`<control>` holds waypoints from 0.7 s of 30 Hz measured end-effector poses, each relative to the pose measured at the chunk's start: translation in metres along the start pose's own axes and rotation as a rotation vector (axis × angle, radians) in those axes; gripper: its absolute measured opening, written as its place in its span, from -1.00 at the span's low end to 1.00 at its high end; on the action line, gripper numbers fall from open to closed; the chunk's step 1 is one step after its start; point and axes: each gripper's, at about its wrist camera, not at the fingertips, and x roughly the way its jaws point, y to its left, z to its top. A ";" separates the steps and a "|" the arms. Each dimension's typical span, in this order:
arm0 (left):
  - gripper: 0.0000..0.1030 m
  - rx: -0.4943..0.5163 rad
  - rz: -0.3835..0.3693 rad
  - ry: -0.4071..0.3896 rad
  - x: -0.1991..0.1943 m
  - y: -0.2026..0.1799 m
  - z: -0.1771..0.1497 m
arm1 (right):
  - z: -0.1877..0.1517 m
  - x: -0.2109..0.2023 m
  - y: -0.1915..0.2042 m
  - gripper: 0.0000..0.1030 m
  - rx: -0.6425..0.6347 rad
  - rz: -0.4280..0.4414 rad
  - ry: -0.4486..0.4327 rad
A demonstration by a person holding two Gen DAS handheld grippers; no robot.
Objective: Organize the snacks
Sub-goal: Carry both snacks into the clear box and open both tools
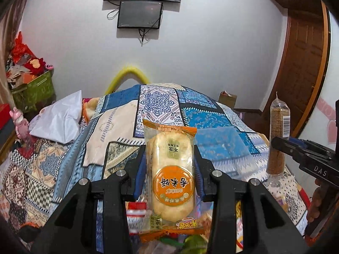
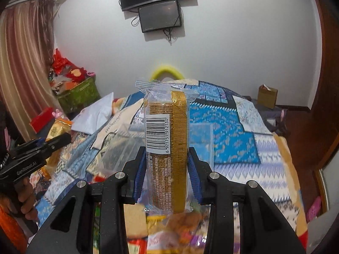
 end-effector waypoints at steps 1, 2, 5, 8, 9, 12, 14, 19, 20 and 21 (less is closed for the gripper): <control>-0.24 0.002 -0.005 0.007 0.007 -0.001 0.003 | 0.003 0.004 -0.002 -0.33 -0.001 -0.002 0.002; -0.24 0.003 -0.010 0.016 0.016 -0.003 0.006 | 0.006 0.009 -0.004 -0.33 -0.003 -0.006 0.003; -0.24 0.007 -0.013 0.041 0.036 -0.006 0.012 | 0.013 0.023 -0.008 -0.33 -0.009 -0.009 0.017; -0.24 0.011 -0.006 0.072 0.061 -0.008 0.014 | 0.016 0.041 -0.012 -0.33 -0.016 -0.016 0.039; -0.24 0.010 -0.007 0.083 0.067 -0.008 0.013 | 0.016 0.046 -0.013 -0.33 -0.018 -0.018 0.047; -0.24 0.004 -0.009 0.132 0.093 -0.008 0.010 | 0.018 0.061 -0.016 -0.33 -0.020 -0.013 0.076; -0.24 0.003 -0.009 0.162 0.108 -0.008 0.006 | 0.017 0.074 -0.017 -0.33 -0.028 -0.019 0.106; -0.24 0.012 0.008 0.236 0.140 -0.009 -0.002 | 0.013 0.101 -0.021 -0.33 -0.051 -0.028 0.183; -0.24 0.015 0.016 0.245 0.144 -0.009 -0.004 | 0.011 0.106 -0.021 -0.33 -0.053 -0.025 0.203; -0.24 0.017 0.023 0.257 0.149 -0.010 -0.006 | 0.011 0.110 -0.022 -0.33 -0.058 -0.029 0.213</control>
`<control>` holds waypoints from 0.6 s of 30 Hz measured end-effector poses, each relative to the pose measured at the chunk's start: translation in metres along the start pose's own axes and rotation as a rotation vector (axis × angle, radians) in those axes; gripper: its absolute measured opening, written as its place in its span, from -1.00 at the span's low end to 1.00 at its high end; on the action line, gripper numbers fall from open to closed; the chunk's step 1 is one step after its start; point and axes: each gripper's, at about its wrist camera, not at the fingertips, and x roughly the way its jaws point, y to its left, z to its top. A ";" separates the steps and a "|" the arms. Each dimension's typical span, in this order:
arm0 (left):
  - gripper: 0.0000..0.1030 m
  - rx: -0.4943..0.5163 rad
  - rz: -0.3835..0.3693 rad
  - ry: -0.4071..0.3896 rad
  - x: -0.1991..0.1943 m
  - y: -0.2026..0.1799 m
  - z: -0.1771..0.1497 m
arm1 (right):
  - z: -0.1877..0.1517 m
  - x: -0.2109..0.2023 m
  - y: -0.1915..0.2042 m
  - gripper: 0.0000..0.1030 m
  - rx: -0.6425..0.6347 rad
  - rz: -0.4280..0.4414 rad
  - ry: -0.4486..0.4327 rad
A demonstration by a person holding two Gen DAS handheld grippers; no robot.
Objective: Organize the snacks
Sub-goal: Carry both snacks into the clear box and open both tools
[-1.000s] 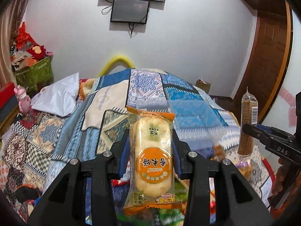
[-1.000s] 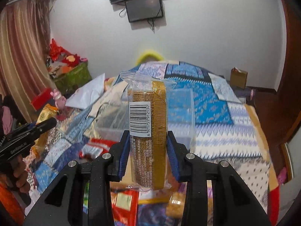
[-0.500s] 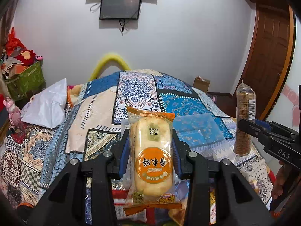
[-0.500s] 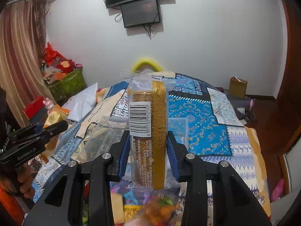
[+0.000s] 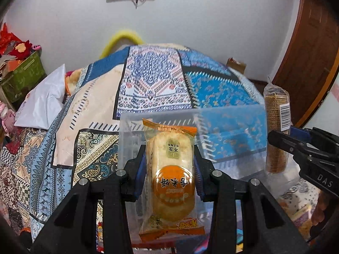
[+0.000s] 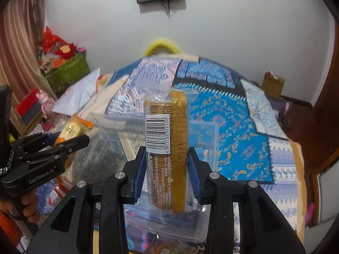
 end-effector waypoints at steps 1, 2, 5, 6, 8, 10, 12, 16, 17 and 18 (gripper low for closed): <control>-0.24 0.005 0.004 0.013 0.005 0.000 0.000 | -0.001 0.005 0.001 -0.33 -0.013 -0.011 0.013; -0.24 0.008 0.006 0.022 0.009 -0.001 -0.001 | -0.001 0.010 0.002 -0.33 -0.025 -0.018 0.032; -0.24 0.028 0.017 0.051 0.021 -0.003 -0.003 | -0.003 0.021 0.002 -0.33 -0.041 -0.006 0.080; -0.24 0.033 0.017 0.057 0.024 -0.004 -0.003 | -0.005 0.024 0.003 -0.33 -0.049 -0.001 0.097; -0.24 0.037 0.015 0.070 0.028 -0.004 -0.004 | -0.008 0.028 0.005 -0.33 -0.060 0.004 0.125; -0.24 0.032 0.014 0.082 0.032 -0.004 -0.005 | -0.011 0.034 0.006 -0.33 -0.062 0.011 0.151; -0.23 0.026 0.021 0.097 0.035 -0.003 -0.006 | -0.014 0.036 0.006 -0.33 -0.058 0.016 0.171; -0.05 0.021 0.019 0.128 0.038 -0.004 -0.007 | -0.016 0.037 0.005 -0.29 -0.050 0.025 0.190; 0.10 0.021 0.022 0.125 0.036 -0.003 -0.007 | -0.015 0.036 0.005 -0.29 -0.042 0.030 0.186; 0.19 0.023 0.024 0.116 0.033 -0.004 -0.008 | -0.013 0.035 0.005 -0.28 -0.036 0.031 0.184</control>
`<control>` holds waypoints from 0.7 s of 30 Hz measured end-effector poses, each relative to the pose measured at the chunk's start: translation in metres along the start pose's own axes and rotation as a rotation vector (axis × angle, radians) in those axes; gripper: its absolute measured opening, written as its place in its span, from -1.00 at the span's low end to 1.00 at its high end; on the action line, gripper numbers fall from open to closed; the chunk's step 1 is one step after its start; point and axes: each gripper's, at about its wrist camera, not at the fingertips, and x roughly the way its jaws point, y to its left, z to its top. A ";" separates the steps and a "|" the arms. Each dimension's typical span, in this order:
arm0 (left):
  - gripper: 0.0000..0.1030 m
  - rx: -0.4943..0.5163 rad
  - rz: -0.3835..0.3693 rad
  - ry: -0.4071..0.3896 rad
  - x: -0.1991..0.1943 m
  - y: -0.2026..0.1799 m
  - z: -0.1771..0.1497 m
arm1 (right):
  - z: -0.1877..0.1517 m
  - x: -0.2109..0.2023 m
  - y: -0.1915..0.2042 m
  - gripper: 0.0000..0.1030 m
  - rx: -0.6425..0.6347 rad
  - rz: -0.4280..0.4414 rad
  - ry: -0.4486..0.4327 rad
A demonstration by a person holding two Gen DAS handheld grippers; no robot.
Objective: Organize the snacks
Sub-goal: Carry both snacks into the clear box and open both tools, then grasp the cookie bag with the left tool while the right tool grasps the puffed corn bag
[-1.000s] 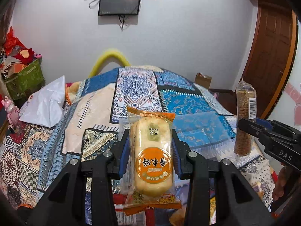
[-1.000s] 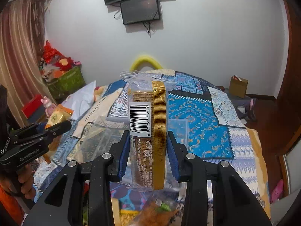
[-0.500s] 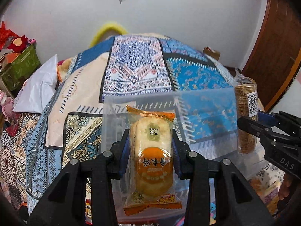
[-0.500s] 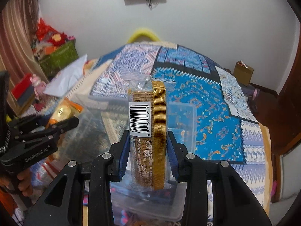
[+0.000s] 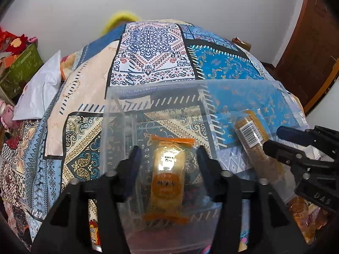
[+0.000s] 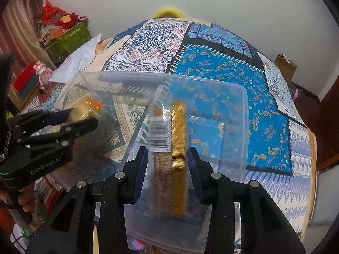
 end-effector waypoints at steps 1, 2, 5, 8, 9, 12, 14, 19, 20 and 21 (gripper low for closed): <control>0.22 0.002 0.001 -0.005 -0.003 -0.001 0.000 | 0.000 -0.005 -0.001 -0.27 0.006 0.002 -0.011; 0.23 0.006 0.002 -0.010 -0.006 -0.001 0.000 | 0.001 -0.009 -0.001 -0.25 0.009 -0.001 -0.020; 0.24 0.019 -0.007 -0.027 -0.022 -0.004 -0.001 | 0.001 -0.022 0.000 -0.10 0.012 -0.009 -0.053; 0.33 0.023 -0.006 -0.058 -0.043 -0.004 -0.001 | 0.000 -0.038 0.001 0.00 0.019 -0.015 -0.088; 0.37 0.022 -0.008 -0.072 -0.050 -0.004 -0.001 | -0.002 -0.047 0.002 0.01 0.021 -0.011 -0.106; 0.41 0.018 -0.014 -0.109 -0.076 -0.002 -0.004 | -0.006 -0.070 0.004 0.13 0.029 -0.016 -0.153; 0.47 0.018 -0.018 -0.130 -0.092 0.001 -0.008 | -0.010 -0.086 0.006 0.26 0.034 -0.024 -0.191; 0.59 0.033 0.000 -0.192 -0.134 0.009 -0.026 | -0.026 -0.125 0.006 0.32 0.055 -0.032 -0.264; 0.60 0.039 0.005 -0.196 -0.141 0.012 -0.032 | -0.031 -0.130 0.006 0.33 0.060 -0.034 -0.273; 0.60 0.044 0.006 -0.196 -0.147 0.014 -0.038 | -0.036 -0.136 0.006 0.34 0.065 -0.038 -0.282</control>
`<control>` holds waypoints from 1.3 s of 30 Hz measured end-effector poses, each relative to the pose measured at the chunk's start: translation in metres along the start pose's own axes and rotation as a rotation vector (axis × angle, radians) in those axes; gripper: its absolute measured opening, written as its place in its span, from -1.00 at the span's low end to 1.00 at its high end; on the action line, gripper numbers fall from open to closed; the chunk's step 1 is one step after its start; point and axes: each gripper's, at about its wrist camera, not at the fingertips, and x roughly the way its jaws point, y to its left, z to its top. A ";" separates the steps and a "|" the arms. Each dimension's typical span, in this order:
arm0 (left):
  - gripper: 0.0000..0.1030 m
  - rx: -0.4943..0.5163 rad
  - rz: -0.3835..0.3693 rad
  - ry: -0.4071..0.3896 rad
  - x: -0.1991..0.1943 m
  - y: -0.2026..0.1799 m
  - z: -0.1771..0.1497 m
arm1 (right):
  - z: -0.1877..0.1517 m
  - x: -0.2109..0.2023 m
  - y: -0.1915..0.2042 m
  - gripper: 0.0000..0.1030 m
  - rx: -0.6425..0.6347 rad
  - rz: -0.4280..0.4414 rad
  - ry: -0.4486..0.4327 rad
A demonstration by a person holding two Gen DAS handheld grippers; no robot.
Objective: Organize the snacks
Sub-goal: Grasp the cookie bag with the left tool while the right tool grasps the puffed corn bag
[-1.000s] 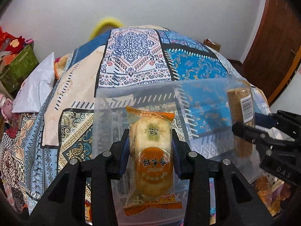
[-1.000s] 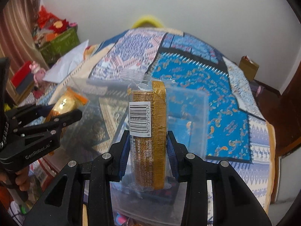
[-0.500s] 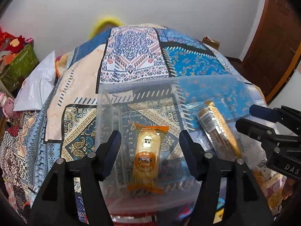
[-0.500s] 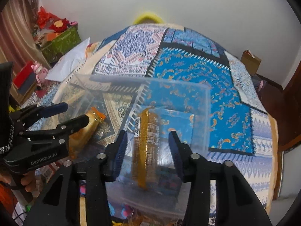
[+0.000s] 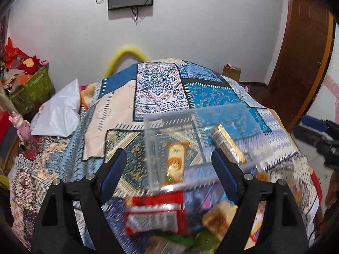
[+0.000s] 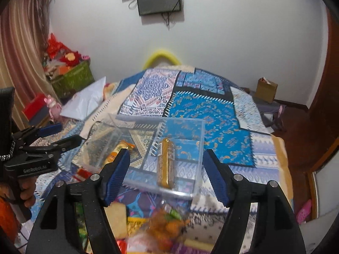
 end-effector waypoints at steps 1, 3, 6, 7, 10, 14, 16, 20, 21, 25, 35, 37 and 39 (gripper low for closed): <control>0.60 0.003 0.000 0.002 -0.006 0.002 -0.005 | -0.004 -0.007 -0.001 0.38 0.004 -0.008 -0.009; 0.60 0.009 0.002 0.007 -0.014 0.005 -0.014 | -0.014 -0.019 -0.002 0.43 0.013 -0.021 -0.022; 0.61 0.010 0.000 0.020 -0.026 0.011 -0.034 | -0.030 -0.030 -0.005 0.44 0.028 -0.037 -0.022; 0.61 0.007 -0.002 0.029 -0.028 0.013 -0.041 | -0.036 -0.032 -0.007 0.44 0.037 -0.041 -0.019; 0.61 0.004 -0.009 0.058 -0.032 0.017 -0.060 | -0.052 -0.037 -0.012 0.45 0.063 -0.050 0.007; 0.61 0.002 -0.006 0.092 -0.029 0.019 -0.084 | -0.076 -0.035 -0.016 0.45 0.087 -0.072 0.049; 0.61 -0.008 -0.012 0.113 -0.026 0.020 -0.095 | -0.088 -0.034 -0.019 0.46 0.100 -0.076 0.069; 0.61 -0.022 -0.033 0.154 -0.017 0.020 -0.119 | -0.112 -0.022 -0.021 0.49 0.132 -0.087 0.130; 0.61 -0.021 -0.035 0.158 -0.016 0.019 -0.123 | -0.117 -0.021 -0.021 0.49 0.136 -0.092 0.138; 0.61 -0.031 -0.051 0.188 -0.007 0.019 -0.136 | -0.136 -0.006 -0.019 0.49 0.149 -0.103 0.196; 0.61 -0.053 -0.078 0.258 0.021 0.021 -0.155 | -0.152 0.009 -0.012 0.59 0.142 -0.128 0.236; 0.60 -0.062 -0.083 0.265 0.025 0.021 -0.157 | -0.153 0.011 -0.015 0.59 0.157 -0.119 0.237; 0.48 -0.076 -0.089 0.263 0.028 0.021 -0.160 | -0.154 0.011 -0.016 0.59 0.168 -0.110 0.230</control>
